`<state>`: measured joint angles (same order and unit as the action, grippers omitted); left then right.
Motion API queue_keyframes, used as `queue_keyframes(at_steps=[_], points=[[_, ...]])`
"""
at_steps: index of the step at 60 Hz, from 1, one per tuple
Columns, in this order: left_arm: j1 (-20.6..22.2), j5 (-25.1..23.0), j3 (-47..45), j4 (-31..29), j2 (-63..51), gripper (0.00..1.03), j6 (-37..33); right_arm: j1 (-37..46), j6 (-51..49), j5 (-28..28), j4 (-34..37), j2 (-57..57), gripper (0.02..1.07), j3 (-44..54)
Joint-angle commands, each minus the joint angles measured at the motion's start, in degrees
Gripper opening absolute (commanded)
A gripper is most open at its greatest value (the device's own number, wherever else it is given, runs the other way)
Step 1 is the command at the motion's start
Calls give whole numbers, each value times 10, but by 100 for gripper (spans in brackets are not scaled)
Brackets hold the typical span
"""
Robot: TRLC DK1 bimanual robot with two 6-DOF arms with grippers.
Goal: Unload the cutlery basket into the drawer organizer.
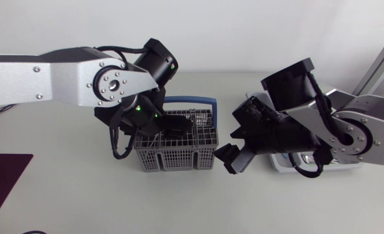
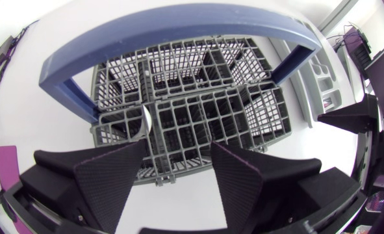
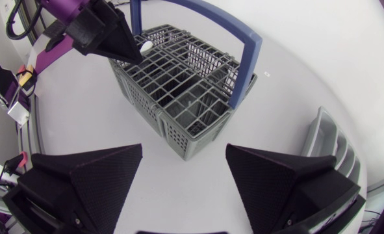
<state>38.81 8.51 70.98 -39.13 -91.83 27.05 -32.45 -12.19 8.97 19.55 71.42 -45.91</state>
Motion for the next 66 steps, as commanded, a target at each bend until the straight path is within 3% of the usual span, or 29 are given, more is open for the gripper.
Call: queue_keyframes(at_steps=[1,15,23,33,40,48,54,63,66], points=[[5,8,9,-9,12,87,18,5,-5,2,0,-8,94,12],[5,40,14,-9,9,87,22,0,1,2,-7,-2,94,10],[5,56,19,-9,-3,75,26,0,1,2,-7,-1,94,13],[0,64,30,-8,-20,75,27,0,1,2,-7,-1,94,14],[-1,65,36,-8,-28,60,32,0,1,2,-7,-2,94,13],[-8,65,39,-8,-36,54,36,0,1,2,-7,-1,94,13],[-13,67,38,-9,-42,43,42,-1,1,2,-7,0,94,11],[-15,70,42,-9,-55,42,42,-1,1,3,-12,3,94,14],[-15,70,43,-9,-56,36,42,-1,1,3,-13,3,94,15]])
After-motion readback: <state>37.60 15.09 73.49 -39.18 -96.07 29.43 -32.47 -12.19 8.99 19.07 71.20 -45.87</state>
